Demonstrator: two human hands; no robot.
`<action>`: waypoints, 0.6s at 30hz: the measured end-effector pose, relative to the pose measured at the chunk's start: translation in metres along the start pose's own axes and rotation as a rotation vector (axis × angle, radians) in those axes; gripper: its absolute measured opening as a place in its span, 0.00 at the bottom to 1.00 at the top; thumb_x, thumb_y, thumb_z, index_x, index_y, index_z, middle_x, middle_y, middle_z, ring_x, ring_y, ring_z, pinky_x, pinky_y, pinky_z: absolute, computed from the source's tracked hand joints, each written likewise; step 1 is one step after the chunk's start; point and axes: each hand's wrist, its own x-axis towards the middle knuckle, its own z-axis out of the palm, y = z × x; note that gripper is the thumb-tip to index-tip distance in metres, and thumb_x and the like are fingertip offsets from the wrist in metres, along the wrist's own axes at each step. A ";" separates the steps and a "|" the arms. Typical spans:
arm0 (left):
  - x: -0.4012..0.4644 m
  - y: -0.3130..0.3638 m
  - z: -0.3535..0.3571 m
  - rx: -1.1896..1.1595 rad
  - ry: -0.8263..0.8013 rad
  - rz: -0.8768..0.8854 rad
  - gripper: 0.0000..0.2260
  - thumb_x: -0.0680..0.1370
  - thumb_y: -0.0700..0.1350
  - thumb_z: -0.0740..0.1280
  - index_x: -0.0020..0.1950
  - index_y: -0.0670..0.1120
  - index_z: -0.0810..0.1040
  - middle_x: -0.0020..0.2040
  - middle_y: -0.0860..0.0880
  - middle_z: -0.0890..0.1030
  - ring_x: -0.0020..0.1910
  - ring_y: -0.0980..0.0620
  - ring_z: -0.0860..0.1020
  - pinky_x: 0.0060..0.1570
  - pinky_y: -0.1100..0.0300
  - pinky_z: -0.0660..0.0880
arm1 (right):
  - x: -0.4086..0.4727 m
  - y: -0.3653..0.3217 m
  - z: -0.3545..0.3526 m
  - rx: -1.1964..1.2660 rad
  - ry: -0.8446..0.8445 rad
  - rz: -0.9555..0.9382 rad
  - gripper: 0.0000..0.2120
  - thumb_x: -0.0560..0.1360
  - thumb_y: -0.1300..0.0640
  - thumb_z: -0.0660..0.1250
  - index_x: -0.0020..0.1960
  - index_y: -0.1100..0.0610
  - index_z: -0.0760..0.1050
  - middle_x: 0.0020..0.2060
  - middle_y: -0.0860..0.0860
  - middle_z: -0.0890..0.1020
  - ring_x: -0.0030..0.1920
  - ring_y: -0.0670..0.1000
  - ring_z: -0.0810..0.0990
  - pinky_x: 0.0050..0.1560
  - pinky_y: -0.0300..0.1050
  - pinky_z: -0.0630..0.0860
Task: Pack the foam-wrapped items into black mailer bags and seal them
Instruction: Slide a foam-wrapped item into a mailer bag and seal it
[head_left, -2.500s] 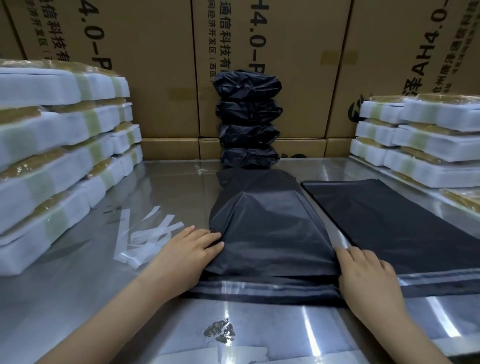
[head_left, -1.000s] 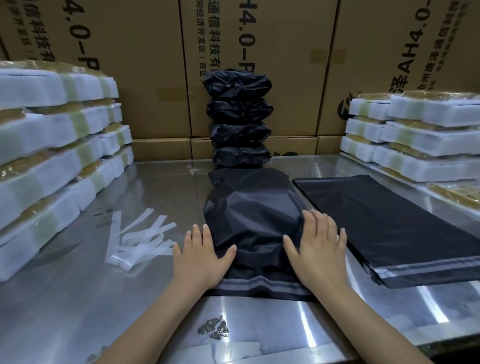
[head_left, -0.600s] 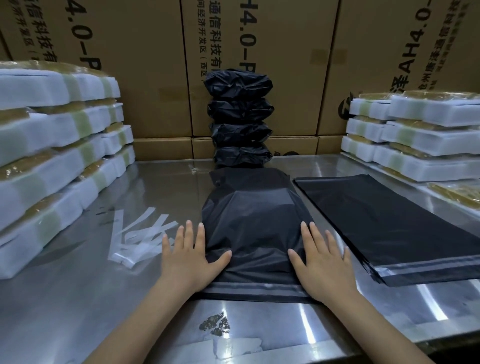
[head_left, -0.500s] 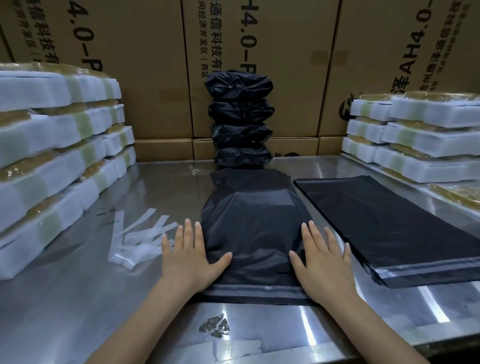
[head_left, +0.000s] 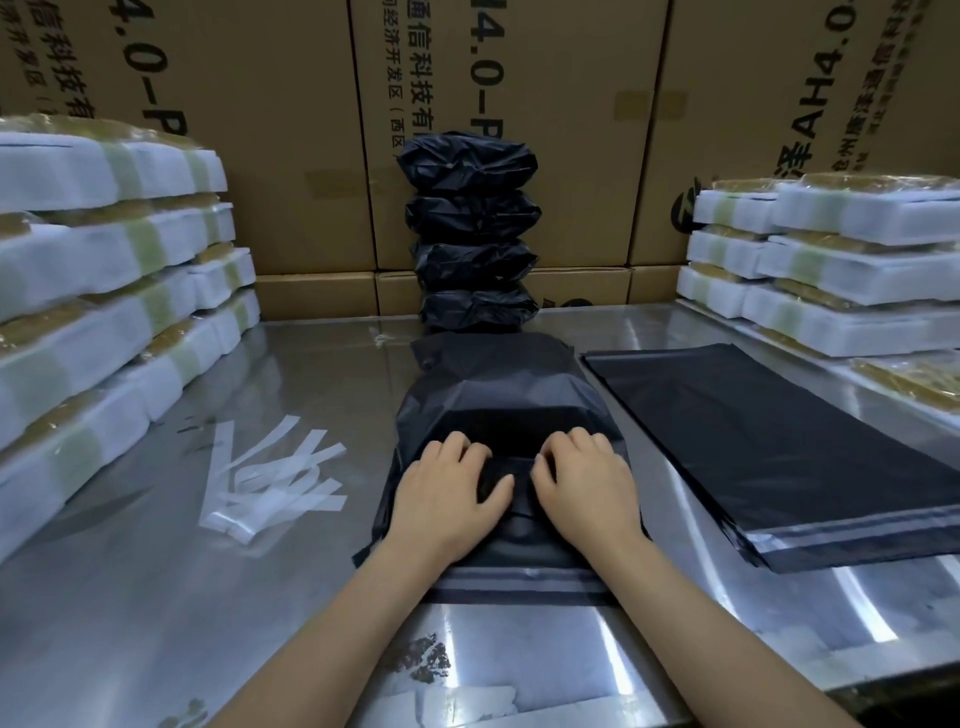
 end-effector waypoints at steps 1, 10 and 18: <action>0.001 -0.003 0.001 -0.008 -0.008 -0.014 0.22 0.77 0.62 0.54 0.64 0.52 0.72 0.57 0.53 0.71 0.56 0.52 0.70 0.53 0.58 0.69 | 0.001 0.004 0.000 -0.012 0.007 0.020 0.12 0.80 0.48 0.55 0.53 0.53 0.74 0.51 0.48 0.76 0.54 0.51 0.72 0.51 0.45 0.69; -0.005 -0.022 -0.008 -0.086 -0.109 0.055 0.34 0.68 0.70 0.59 0.70 0.56 0.67 0.62 0.58 0.69 0.60 0.55 0.68 0.59 0.59 0.66 | -0.002 0.009 0.001 -0.068 0.006 0.052 0.21 0.76 0.36 0.55 0.54 0.53 0.72 0.51 0.48 0.74 0.54 0.51 0.71 0.49 0.44 0.67; 0.001 -0.027 -0.009 -0.083 -0.080 0.011 0.21 0.74 0.45 0.63 0.68 0.52 0.69 0.62 0.55 0.71 0.60 0.53 0.70 0.55 0.59 0.71 | -0.009 0.017 -0.004 0.059 -0.079 -0.114 0.44 0.62 0.22 0.53 0.65 0.51 0.70 0.59 0.45 0.71 0.61 0.48 0.68 0.59 0.41 0.69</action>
